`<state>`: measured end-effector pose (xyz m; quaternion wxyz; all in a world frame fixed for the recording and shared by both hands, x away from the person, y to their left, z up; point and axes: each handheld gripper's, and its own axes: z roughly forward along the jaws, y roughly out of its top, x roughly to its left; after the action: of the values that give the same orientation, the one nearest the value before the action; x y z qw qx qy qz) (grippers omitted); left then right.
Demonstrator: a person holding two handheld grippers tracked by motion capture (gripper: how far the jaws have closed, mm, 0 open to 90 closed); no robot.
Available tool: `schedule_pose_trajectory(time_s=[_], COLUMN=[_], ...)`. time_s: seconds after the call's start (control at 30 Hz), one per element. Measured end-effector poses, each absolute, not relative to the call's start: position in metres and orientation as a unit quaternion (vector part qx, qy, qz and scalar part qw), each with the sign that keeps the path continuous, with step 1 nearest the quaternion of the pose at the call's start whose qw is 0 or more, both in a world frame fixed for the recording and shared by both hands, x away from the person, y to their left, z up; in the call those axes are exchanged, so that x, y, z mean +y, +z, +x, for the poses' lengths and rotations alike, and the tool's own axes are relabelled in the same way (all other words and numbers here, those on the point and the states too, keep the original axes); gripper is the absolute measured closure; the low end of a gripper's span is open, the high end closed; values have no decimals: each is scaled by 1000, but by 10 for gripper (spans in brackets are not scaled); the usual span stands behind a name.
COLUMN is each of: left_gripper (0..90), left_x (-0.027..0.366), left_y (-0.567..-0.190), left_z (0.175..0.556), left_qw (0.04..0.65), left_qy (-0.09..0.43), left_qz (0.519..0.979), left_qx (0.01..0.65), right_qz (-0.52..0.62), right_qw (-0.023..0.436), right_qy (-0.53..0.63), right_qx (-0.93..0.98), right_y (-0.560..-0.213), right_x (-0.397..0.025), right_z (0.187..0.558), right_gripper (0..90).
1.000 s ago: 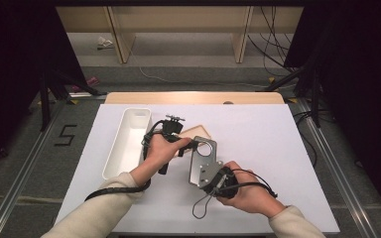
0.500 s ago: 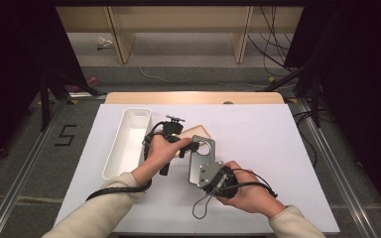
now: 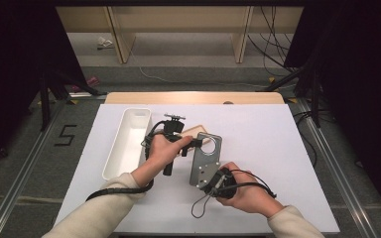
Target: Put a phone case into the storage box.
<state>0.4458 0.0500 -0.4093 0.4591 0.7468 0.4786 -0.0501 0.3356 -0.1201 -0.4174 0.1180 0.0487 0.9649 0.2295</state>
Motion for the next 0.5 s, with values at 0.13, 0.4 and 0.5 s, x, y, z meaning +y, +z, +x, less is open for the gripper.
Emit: schedule_pose_trajectory(time_s=[0.13, 0.4, 0.5], left_gripper=[816, 815, 814], left_x=[48, 53, 56], left_y=[-403, -394, -393], left_z=[441, 437, 435], left_qw=[482, 494, 505], left_qy=[-40, 43, 62], left_qz=[743, 761, 758], left_qx=[463, 419, 407], right_qz=[60, 88, 109], right_qw=[123, 155, 161], right_qy=[225, 258, 272], right_qx=[965, 950, 942], right_y=[-422, -422, -421], right_x=[-121, -127, -130], right_z=[338, 344, 346], right_gripper=[844, 564, 460])
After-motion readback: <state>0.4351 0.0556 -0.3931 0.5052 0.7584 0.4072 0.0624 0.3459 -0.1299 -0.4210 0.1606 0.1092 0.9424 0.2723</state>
